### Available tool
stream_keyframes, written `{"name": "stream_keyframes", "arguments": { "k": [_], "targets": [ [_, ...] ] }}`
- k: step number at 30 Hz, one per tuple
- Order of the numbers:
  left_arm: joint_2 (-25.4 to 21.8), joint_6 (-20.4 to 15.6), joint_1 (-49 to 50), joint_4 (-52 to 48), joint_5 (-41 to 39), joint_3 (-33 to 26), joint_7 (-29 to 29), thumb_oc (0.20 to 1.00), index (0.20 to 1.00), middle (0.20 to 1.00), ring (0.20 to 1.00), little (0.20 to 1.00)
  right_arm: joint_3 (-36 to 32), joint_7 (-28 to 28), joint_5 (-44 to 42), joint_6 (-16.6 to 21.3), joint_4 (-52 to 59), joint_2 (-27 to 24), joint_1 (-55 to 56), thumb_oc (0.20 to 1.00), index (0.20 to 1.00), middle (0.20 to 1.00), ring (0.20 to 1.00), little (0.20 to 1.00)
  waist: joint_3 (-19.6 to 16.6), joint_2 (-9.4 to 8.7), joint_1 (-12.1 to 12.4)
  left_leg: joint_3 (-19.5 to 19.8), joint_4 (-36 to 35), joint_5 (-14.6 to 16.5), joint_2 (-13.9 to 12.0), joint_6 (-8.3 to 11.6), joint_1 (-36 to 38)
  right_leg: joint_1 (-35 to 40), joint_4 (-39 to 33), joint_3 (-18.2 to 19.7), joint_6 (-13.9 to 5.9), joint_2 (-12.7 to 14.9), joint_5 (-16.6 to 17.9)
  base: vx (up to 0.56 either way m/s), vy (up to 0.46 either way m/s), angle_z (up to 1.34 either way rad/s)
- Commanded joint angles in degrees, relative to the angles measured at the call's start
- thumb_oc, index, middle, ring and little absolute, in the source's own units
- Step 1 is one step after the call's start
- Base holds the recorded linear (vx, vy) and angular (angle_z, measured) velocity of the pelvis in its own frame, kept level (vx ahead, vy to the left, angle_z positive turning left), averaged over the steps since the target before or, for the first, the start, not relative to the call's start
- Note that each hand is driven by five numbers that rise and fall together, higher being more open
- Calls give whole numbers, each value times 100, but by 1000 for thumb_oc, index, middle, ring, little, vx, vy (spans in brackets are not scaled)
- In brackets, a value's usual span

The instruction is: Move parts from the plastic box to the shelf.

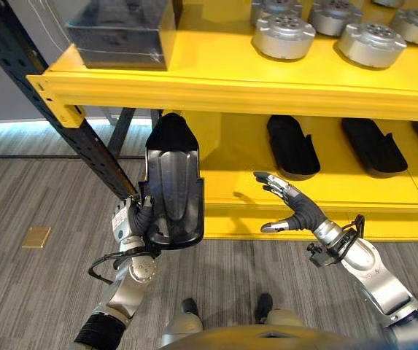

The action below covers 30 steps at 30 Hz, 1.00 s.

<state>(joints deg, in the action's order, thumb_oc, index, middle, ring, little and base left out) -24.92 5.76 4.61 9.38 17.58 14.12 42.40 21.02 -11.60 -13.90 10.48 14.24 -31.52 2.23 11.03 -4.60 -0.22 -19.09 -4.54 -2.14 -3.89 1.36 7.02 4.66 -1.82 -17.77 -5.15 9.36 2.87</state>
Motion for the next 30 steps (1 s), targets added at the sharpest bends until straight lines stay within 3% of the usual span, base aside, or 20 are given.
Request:
{"name": "stream_keyframes", "arguments": {
  "k": [1, 4, 7, 10, 12, 15, 18, 23, 28, 29, 30],
  "targets": [
    [-155, -526, -323, -191, 420, -65, 34, 200, 200, 200, 200, 200, -24, 97, -157, 178, 141, 50, -235, 1000, 1000, 1000, 1000, 1000, -108, -70, 30, 292, 424, 71, -147, 50, -272, 145, 654, 66, -147, -255, -360, -2, 64, 4],
    [-240, -487, -520, -133, 522, 66, -5, 200, 200, 200, 200, 200, 12, 162, -285, 252, 55, 128, -282, 1000, 1000, 1000, 1000, 1000, -35, -111, -3, 451, 478, 138, -143, -78, -249, -148, 1207, 280, -237, -168, -345, 17, -66, 8],
    [-301, -484, -671, -60, 579, 128, 7, 200, 200, 200, 200, 200, 59, 169, -326, 284, 25, 229, -270, 1000, 1000, 1000, 1000, 1000, -18, -206, -30, 542, 576, 179, -228, -62, -258, -128, 839, 531, -476, 148, 4, 52, -254, 23],
    [-414, -410, -717, -3, 470, 192, 116, 200, 200, 200, 200, 200, 124, -159, -303, 206, -42, 281, -337, 1000, 1000, 1000, 1000, 1000, 36, -293, -67, 598, 522, 200, -427, 47, -123, -225, 470, 796, -688, 405, 520, 68, -383, 23],
    [-460, -391, -683, 55, 412, 178, 154, 200, 200, 200, 200, 200, 187, -236, -423, 279, -54, 214, -421, 1000, 1000, 1000, 1000, 1000, 58, -329, -45, 497, 504, 160, -606, 177, -68, -194, 352, 681, -724, 342, 406, 35, -336, 8],
    [-392, -369, -712, 82, 207, 165, 176, 200, 200, 200, 200, 200, 112, -284, -546, 370, 32, 32, -578, 1000, 1000, 1000, 1000, 1000, 48, -318, 3, 501, 525, 80, -719, 292, -170, -159, 370, 549, -607, 258, 229, 0, -186, 3],
    [-290, -455, -720, 100, 188, 100, 104, 200, 200, 200, 200, 200, -46, -579, -814, 86, 252, -204, -655, 1000, 1000, 1000, 1000, 1000, 39, -243, 13, 576, 469, -17, -776, 373, -191, -66, 367, 501, -474, 182, 73, 33, -44, -16],
    [-197, -522, -708, 192, 29, 47, 75, 200, 200, 200, 200, 200, -541, -737, -1287, 134, 613, -559, -603, 1000, 1000, 1000, 1000, 1000, -51, -144, -88, 508, 368, -125, -836, 429, -92, 91, 325, 447, -362, 133, -24, 74, 24, -17],
    [-56, -478, -742, 438, -74, -6, 124, 200, 200, 200, 200, 200, -1001, -150, -1051, 360, 819, -526, -426, 1000, 1000, 1000, 1000, 1000, -130, -76, -267, 416, 320, -140, -849, 433, 3, 124, 289, 522, -353, 127, -9, 68, 50, -10],
    [92, -392, -788, 667, -71, -9, 258, 200, 200, 200, 200, 200, -1290, 331, -779, 518, 874, -329, -268, 1000, 1000, 1000, 1000, 1000, -150, -14, -425, 329, 335, -112, -848, 437, 39, 100, 306, 603, -362, 129, -19, 79, 104, -20],
    [132, -367, -796, 731, -84, 2, 308, 200, 200, 200, 200, 200, -1342, 456, -672, 602, 873, -260, -235, 1000, 1000, 1000, 1000, 1000, -148, 10, -464, 300, 342, -103, -845, 436, 46, 93, 304, 630, -368, 137, -17, 67, 105, -17]
  ]
}}
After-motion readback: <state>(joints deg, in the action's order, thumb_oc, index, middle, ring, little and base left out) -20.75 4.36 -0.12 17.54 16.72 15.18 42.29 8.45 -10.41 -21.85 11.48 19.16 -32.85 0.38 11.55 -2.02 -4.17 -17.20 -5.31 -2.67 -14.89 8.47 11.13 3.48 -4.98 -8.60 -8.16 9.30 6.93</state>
